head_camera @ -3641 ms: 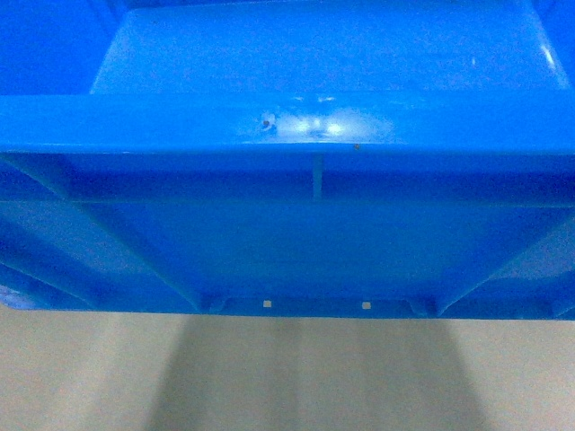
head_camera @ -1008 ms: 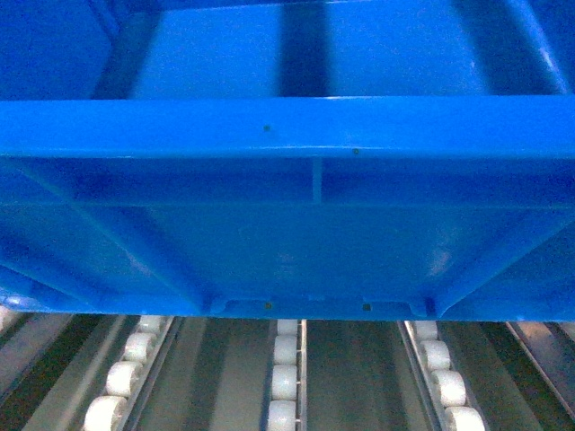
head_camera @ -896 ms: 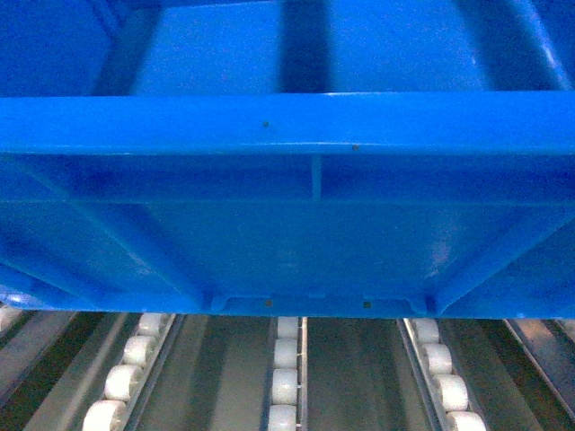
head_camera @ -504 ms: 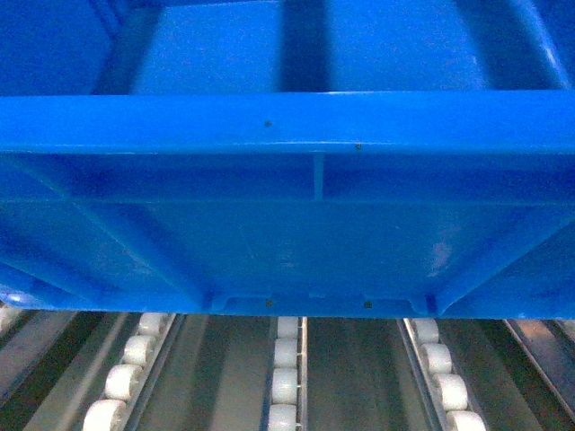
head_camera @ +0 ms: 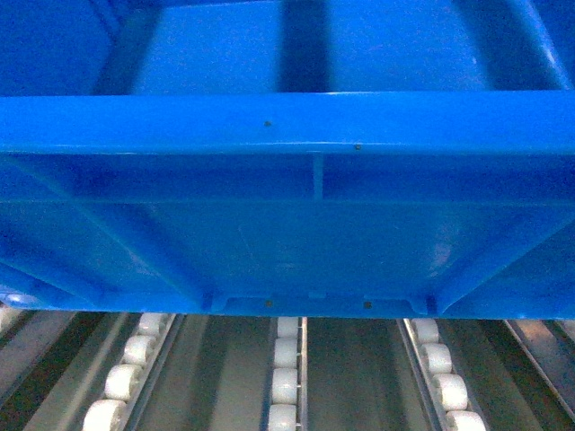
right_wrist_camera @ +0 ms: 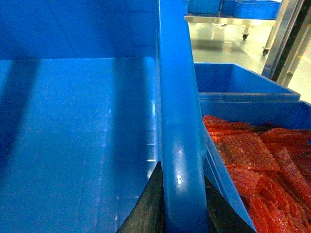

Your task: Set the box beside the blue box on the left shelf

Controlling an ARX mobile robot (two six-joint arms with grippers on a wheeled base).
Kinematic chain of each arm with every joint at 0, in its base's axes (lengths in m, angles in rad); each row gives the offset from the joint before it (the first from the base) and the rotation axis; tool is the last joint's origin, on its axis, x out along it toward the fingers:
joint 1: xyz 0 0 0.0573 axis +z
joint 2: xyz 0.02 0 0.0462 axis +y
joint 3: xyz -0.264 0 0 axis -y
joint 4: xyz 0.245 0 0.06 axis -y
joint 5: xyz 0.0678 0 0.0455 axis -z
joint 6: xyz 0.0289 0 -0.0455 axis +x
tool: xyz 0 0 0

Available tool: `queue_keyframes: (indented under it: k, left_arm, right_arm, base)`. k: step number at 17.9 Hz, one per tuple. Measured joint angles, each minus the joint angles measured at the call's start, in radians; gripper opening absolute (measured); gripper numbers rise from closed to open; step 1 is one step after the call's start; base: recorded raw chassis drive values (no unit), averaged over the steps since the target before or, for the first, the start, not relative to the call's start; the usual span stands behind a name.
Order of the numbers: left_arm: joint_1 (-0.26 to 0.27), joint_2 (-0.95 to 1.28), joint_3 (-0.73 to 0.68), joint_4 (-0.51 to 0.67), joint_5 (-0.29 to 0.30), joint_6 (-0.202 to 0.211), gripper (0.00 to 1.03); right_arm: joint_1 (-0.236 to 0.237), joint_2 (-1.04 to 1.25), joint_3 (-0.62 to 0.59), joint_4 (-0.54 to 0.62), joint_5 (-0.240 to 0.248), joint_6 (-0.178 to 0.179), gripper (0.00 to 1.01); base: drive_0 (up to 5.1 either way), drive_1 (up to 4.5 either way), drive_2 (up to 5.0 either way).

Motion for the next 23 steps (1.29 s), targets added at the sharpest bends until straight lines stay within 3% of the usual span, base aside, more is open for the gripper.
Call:
queue_keyframes:
  k: [23]
  left_arm:
    - [0.0,0.0,0.0,0.0,0.0,0.0,0.13]
  right_arm:
    - [0.0,0.0,0.0,0.0,0.0,0.0,0.08]
  base:
    - [0.0,0.0,0.0]
